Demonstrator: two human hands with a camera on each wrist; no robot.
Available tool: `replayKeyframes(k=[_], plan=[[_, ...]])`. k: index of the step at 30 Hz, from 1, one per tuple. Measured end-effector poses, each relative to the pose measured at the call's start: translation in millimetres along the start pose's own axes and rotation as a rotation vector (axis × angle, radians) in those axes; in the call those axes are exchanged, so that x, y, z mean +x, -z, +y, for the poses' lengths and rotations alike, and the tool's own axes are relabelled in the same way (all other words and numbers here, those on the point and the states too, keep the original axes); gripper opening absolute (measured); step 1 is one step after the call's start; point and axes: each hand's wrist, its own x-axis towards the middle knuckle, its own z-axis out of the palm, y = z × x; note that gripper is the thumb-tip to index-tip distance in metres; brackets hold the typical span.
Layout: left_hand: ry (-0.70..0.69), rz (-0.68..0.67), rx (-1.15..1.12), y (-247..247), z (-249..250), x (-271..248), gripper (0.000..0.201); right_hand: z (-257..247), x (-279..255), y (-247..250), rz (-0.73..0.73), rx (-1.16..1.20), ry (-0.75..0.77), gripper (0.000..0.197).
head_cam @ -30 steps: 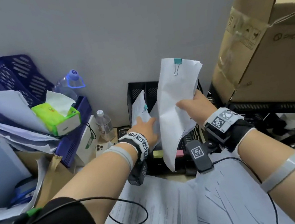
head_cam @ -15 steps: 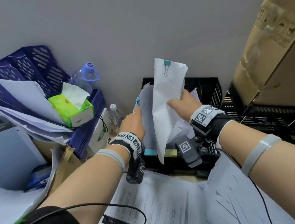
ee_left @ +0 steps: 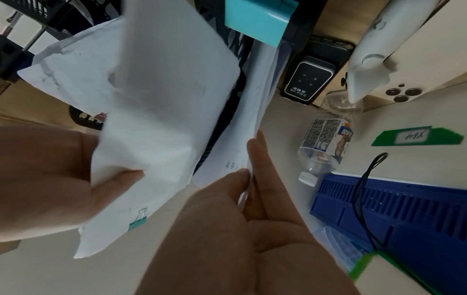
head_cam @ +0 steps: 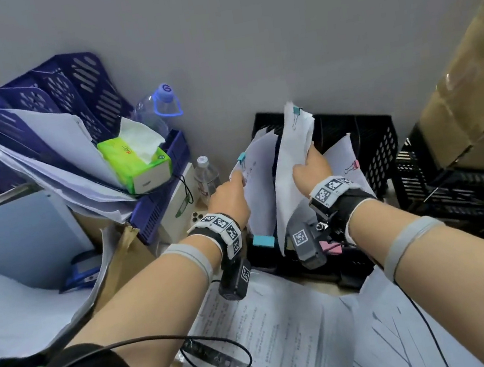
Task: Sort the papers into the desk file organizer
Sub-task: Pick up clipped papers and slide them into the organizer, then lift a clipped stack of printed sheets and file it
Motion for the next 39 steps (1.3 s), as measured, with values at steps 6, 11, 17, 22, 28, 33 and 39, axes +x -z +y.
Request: replayKeyframes(k=[6,11,17,22,28,33,39], plan=[[-0.025,0.017,-0.109,-3.6,5.2,-0.2,0.034,15.1,3.3,-22.1,0.054,-0.019,-0.042,0.026],[-0.050,-0.010,-0.173,-5.6,5.1,-5.4,0.041,34.2,8.6,-32.9,-0.122,-0.295,-0.027,0.027],[-0.124,-0.037,-0.336,-13.6,-4.4,-16.1,0.065,46.5,-11.2,-51.8,-0.443,-0.165,-0.188,0.018],[0.046,-0.050,-0.477,-41.5,-48.7,-37.8,0.064,81.4,-41.3,-68.2,-0.558,0.015,-0.408,0.011],[0.489,-0.378,-0.077,-92.7,-142.2,-99.7,0.028,134.3,-88.6,-83.9,-0.706,-0.229,-0.484,0.014],[0.650,-0.516,-0.046,-111.3,-181.7,-149.9,0.030,160.8,-118.6,-95.9,-0.802,-0.587,-0.382,0.037],[0.660,-0.343,-0.254,-114.0,-192.3,-185.6,0.014,175.5,-133.8,-103.6,-0.742,-0.574,-0.398,0.047]])
